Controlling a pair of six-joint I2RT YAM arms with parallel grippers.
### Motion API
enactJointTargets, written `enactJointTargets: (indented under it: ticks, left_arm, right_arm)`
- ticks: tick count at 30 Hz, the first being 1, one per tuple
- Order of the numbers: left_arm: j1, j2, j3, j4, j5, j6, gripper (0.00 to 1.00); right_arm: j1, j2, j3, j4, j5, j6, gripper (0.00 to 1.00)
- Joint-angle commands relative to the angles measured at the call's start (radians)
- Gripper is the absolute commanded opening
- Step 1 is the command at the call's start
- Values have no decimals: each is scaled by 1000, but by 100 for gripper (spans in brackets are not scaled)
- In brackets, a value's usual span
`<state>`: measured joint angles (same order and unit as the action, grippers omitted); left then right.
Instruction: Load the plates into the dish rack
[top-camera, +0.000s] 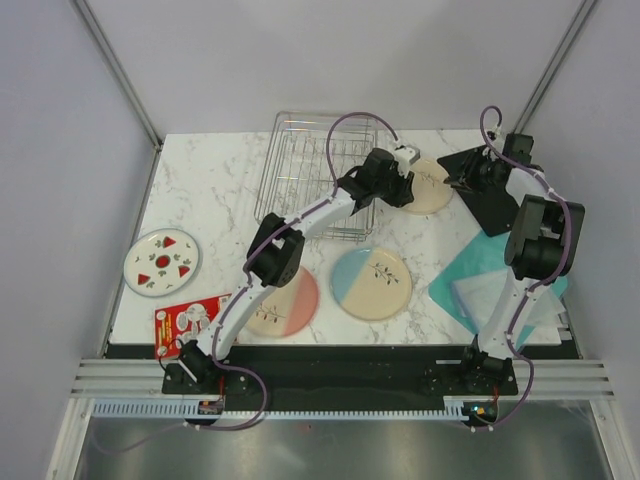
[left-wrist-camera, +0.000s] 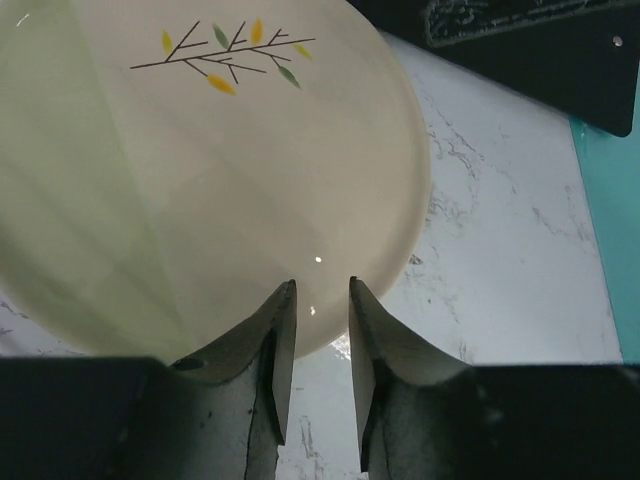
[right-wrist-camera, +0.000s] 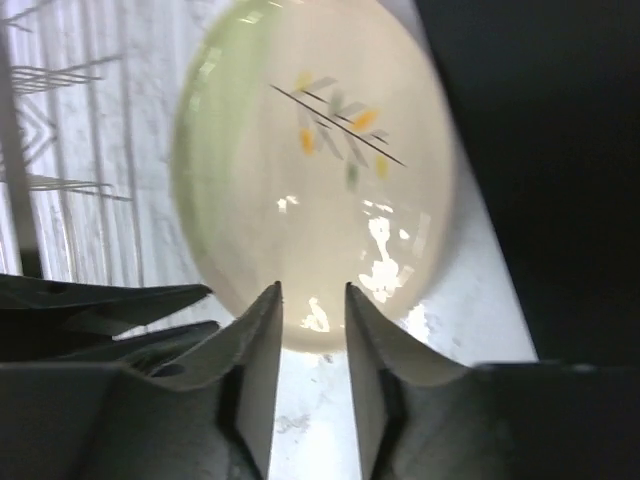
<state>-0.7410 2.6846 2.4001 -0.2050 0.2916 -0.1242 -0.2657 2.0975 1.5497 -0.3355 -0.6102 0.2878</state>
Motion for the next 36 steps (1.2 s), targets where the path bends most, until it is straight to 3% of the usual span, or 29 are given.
enactJointTargets:
  ticks: [1, 5, 7, 12, 18, 21, 30, 33, 36]
  left_arm:
    - [11, -147, -74, 133, 29, 20, 37]
    - [12, -213, -102, 142, 73, -31, 39]
    - [12, -270, -133, 144, 29, -58, 40]
    - [11, -419, -349, 251, -51, -37, 40]
    - [11, -471, -415, 179, -112, 14, 40]
    - [11, -460, -386, 92, -105, 21, 40]
    - [-14, -454, -438, 29, -79, 55, 42]
    - [-29, -427, -437, 10, -54, 58, 43]
    - [-53, -399, -429, 7, -48, 77, 43]
  right_arm:
    - [81, 39, 67, 50, -49, -33, 32]
    - [132, 151, 139, 20, -39, -7, 26]
    - [154, 189, 151, -11, -30, -27, 22]
    - [181, 197, 144, -130, -10, -117, 19]
    - [181, 99, -14, -249, 52, -200, 16]
    - [177, 27, -106, -299, 81, -239, 16]
    - [174, -141, -310, -387, 133, -304, 15]
    - [154, -191, -346, -367, 133, -311, 17]
    - [67, -208, -271, -341, 77, -262, 38]
